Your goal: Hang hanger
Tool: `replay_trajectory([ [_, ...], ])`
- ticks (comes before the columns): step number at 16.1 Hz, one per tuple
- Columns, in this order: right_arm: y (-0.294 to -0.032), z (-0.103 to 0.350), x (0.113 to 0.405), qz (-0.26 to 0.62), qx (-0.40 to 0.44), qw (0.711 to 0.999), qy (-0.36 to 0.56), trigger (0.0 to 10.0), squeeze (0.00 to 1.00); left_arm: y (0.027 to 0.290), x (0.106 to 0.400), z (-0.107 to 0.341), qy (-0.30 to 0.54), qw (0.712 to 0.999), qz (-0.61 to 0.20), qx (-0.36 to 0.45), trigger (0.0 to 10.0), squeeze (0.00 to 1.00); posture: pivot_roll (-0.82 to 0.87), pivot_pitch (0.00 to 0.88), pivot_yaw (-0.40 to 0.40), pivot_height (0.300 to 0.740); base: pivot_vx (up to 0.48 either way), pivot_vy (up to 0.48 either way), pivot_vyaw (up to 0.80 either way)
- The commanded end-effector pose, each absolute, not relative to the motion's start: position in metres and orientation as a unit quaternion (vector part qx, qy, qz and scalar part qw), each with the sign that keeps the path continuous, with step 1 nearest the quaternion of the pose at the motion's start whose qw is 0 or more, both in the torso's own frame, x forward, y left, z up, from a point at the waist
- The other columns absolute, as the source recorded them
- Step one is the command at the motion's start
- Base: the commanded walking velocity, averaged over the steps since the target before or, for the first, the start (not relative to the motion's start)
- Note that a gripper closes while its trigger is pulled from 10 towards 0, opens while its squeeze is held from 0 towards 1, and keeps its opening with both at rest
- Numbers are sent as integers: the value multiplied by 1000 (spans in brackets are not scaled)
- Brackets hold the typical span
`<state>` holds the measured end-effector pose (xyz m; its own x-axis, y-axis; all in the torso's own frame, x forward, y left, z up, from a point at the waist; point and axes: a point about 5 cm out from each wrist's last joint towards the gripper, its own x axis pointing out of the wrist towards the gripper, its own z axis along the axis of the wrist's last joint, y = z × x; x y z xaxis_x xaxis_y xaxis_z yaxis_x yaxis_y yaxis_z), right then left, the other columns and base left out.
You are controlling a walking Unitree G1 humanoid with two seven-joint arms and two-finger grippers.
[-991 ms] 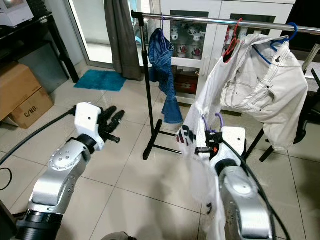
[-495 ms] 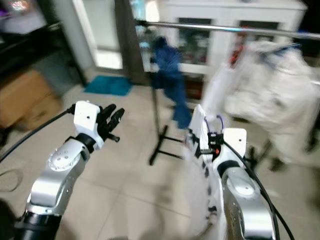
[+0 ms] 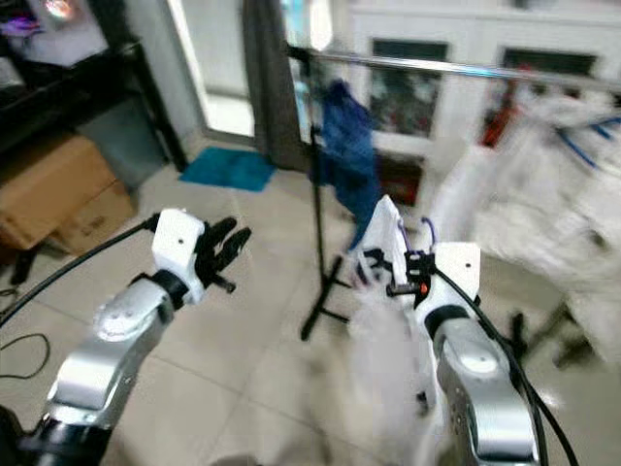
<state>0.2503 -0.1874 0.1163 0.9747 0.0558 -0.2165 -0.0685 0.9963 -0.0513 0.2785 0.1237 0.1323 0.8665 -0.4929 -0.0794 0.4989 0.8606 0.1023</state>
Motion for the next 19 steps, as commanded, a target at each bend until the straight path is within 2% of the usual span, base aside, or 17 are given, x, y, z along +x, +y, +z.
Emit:
replay_trajectory([
  [1, -180, 126, 255, 41, -31, 995, 86, 10000, 0, 126, 276, 128, 39, 960, -270, 61, 10000, 0, 120, 6, 76, 740, 416, 0, 0],
  [4, -195, 127, 255, -25, -43, 995, 92, 10000, 0, 126, 269, 122, 49, 952, -295, 59, 10000, 0, 112, 10, 69, 740, 428, 0, 0],
  [6, -220, 126, 239, -120, -35, 986, 111, 10000, 0, 130, 261, 117, 57, 945, -316, 55, 10000, 0, 108, 6, 63, 740, 428, 0, 0],
  [7, -220, 126, 239, -120, -35, 986, 111, 10000, 0, 130, 261, 117, 57, 945, -316, 55, 10000, 0, 108, 6, 63, 740, 428, 0, 0],
  [10, -223, 122, 209, -131, -36, 981, 136, 10000, 0, 133, 258, 116, 63, 940, -332, 50, 10000, 0, 98, 1, 68, 740, 426, 0, 0],
  [11, -231, 119, 199, -159, -50, 975, 147, 10000, 0, 134, 259, 115, 64, 939, -335, 53, 10000, 0, 92, 0, 75, 740, 428, 0, 0],
  [14, -244, 116, 198, -212, -65, 962, 156, 10000, 0, 131, 262, 117, 59, 938, -337, 51, 10000, 0, 89, 0, 82, 740, 425, 0, 0],
  [19, -239, 110, 192, -221, -68, 956, 179, 10000, 0, 128, 260, 116, 59, 934, -348, 51, 10000, 0, 90, 0, 75, 740, 426, 0, 0],
])
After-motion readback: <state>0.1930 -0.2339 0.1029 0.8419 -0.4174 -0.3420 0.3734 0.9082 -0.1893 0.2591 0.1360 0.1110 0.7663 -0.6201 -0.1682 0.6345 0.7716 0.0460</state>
